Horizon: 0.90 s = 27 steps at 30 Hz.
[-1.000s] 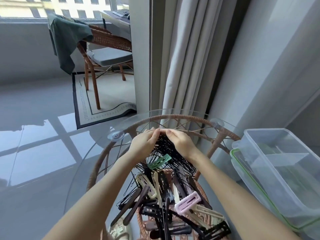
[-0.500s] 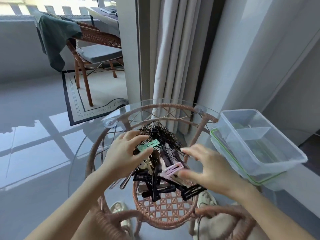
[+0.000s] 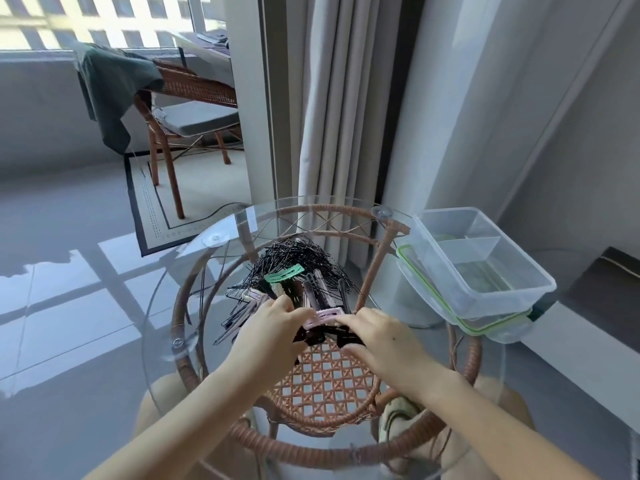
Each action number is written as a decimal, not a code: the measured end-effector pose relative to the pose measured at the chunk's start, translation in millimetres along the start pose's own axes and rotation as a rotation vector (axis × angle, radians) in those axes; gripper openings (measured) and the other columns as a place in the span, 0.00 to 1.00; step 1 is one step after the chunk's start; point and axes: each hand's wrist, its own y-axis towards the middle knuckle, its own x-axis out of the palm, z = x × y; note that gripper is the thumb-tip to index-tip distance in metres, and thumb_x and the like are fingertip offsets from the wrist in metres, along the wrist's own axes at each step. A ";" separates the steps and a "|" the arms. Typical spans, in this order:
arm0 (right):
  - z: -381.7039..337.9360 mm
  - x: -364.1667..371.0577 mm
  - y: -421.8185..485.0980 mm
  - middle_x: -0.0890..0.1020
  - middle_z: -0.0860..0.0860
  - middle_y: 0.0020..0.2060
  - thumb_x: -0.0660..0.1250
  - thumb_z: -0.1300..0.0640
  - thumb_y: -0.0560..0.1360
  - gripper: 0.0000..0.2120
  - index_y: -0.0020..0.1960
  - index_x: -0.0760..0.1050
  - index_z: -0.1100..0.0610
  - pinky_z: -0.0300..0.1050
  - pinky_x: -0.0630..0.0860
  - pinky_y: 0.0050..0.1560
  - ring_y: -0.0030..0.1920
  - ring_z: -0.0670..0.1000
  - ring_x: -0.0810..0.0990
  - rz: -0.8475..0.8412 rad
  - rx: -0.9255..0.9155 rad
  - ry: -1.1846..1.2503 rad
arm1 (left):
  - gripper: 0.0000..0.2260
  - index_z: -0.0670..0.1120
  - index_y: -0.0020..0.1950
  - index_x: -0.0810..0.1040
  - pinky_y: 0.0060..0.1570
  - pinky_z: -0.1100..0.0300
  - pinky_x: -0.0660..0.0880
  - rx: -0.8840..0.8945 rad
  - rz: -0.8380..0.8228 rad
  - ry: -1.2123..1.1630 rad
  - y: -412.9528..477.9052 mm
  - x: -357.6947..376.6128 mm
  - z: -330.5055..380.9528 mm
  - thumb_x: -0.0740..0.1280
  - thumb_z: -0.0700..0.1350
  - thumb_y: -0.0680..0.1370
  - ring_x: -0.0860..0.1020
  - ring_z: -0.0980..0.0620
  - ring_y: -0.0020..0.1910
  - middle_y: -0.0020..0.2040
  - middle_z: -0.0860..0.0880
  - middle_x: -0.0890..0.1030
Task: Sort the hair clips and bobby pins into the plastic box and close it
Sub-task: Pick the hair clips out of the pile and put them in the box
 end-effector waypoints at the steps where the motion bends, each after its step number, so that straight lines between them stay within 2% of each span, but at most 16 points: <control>1: -0.1 -2.1 -2.7 0.80 0.52 0.46 0.70 0.53 0.72 0.18 0.60 0.75 0.56 0.44 0.75 0.45 0.48 0.52 0.78 0.025 -0.049 -0.059 | 0.18 0.56 0.62 0.72 0.55 0.58 0.73 0.001 -0.003 -0.004 -0.3 -0.6 0.4 0.68 0.50 0.73 0.71 0.52 0.54 0.56 0.51 0.74; 4: -0.2 -8.9 -10.9 0.80 0.49 0.34 0.78 0.55 0.64 0.12 0.44 0.80 0.56 0.38 0.74 0.29 0.35 0.49 0.79 0.094 -0.117 -0.167 | 0.18 0.52 0.62 0.73 0.54 0.58 0.74 0.003 -0.025 0.009 -0.7 -2.4 2.0 0.68 0.49 0.73 0.72 0.52 0.52 0.53 0.50 0.75; 6: 3.8 -13.0 -15.2 0.79 0.48 0.32 0.78 0.57 0.64 0.08 0.39 0.80 0.55 0.37 0.72 0.27 0.33 0.48 0.78 0.102 -0.126 -0.183 | 0.16 0.50 0.61 0.74 0.53 0.58 0.74 0.015 -0.046 0.043 0.1 -4.1 3.7 0.67 0.47 0.74 0.73 0.51 0.51 0.52 0.49 0.75; 8: 9.9 -16.3 -20.1 0.79 0.49 0.30 0.76 0.64 0.64 0.07 0.36 0.79 0.57 0.38 0.72 0.27 0.32 0.50 0.78 0.098 -0.114 -0.199 | 0.13 0.47 0.60 0.75 0.52 0.59 0.75 0.027 -0.068 0.098 1.3 -5.2 6.5 0.65 0.45 0.75 0.73 0.51 0.50 0.52 0.48 0.76; 10: 13.8 -18.5 -25.2 0.79 0.51 0.31 0.74 0.66 0.66 0.05 0.36 0.79 0.58 0.38 0.73 0.30 0.32 0.51 0.78 0.084 -0.095 -0.177 | 0.11 0.44 0.59 0.75 0.51 0.61 0.75 0.036 -0.082 0.156 2.0 -4.3 10.2 0.63 0.41 0.76 0.73 0.52 0.48 0.52 0.47 0.76; 12: 11.6 -20.1 -28.3 0.81 0.52 0.33 0.70 0.63 0.71 0.02 0.40 0.80 0.60 0.41 0.75 0.34 0.35 0.53 0.79 0.098 -0.033 -0.090 | 0.10 0.42 0.57 0.75 0.48 0.63 0.74 0.048 -0.080 0.190 2.1 -2.0 13.9 0.61 0.37 0.76 0.71 0.53 0.43 0.50 0.47 0.77; 13: 8.5 -18.8 -27.9 0.82 0.52 0.36 0.68 0.61 0.74 0.04 0.42 0.80 0.60 0.43 0.76 0.37 0.37 0.52 0.80 0.131 0.020 -0.020 | 0.10 0.42 0.56 0.75 0.46 0.64 0.73 0.052 -0.075 0.195 2.2 -1.7 15.4 0.60 0.37 0.76 0.70 0.53 0.42 0.49 0.47 0.77; 16: -7.4 -9.6 -19.0 0.80 0.50 0.41 0.64 0.55 0.77 0.07 0.45 0.78 0.58 0.40 0.73 0.44 0.43 0.49 0.76 0.252 0.148 0.181 | 0.09 0.44 0.54 0.75 0.43 0.64 0.71 0.056 -0.045 0.171 2.9 -3.8 14.9 0.65 0.45 0.75 0.69 0.54 0.41 0.48 0.49 0.77; 18: -21.6 1.4 -10.9 0.78 0.49 0.46 0.63 0.53 0.77 0.06 0.48 0.75 0.56 0.41 0.71 0.48 0.47 0.50 0.74 0.221 0.146 0.136 | 0.12 0.46 0.53 0.74 0.43 0.62 0.73 0.048 -0.033 0.150 2.3 -6.3 12.8 0.67 0.49 0.73 0.71 0.54 0.42 0.48 0.50 0.78; 21: -34.7 15.0 -4.8 0.75 0.53 0.53 0.63 0.55 0.77 0.09 0.55 0.71 0.57 0.47 0.71 0.55 0.53 0.54 0.71 0.138 0.136 -0.003 | 0.08 0.43 0.52 0.74 0.45 0.60 0.75 0.063 -0.036 0.159 1.1 -8.8 14.6 0.66 0.44 0.75 0.75 0.50 0.44 0.47 0.47 0.78; 23: -35.9 15.6 -3.2 0.75 0.54 0.52 0.62 0.59 0.77 0.08 0.55 0.71 0.59 0.46 0.72 0.54 0.52 0.53 0.71 0.143 0.160 0.059 | 0.04 0.42 0.48 0.76 0.44 0.62 0.76 0.080 -0.026 0.171 0.8 -9.6 14.4 0.63 0.39 0.76 0.76 0.52 0.40 0.43 0.47 0.80; 27: -28.8 5.4 -9.3 0.78 0.54 0.46 0.64 0.63 0.76 0.03 0.49 0.72 0.60 0.44 0.74 0.48 0.47 0.53 0.75 0.207 0.198 0.209 | 0.10 0.41 0.42 0.77 0.40 0.64 0.77 0.067 0.038 0.144 3.4 -21.0 3.1 0.58 0.35 0.76 0.77 0.52 0.34 0.36 0.48 0.80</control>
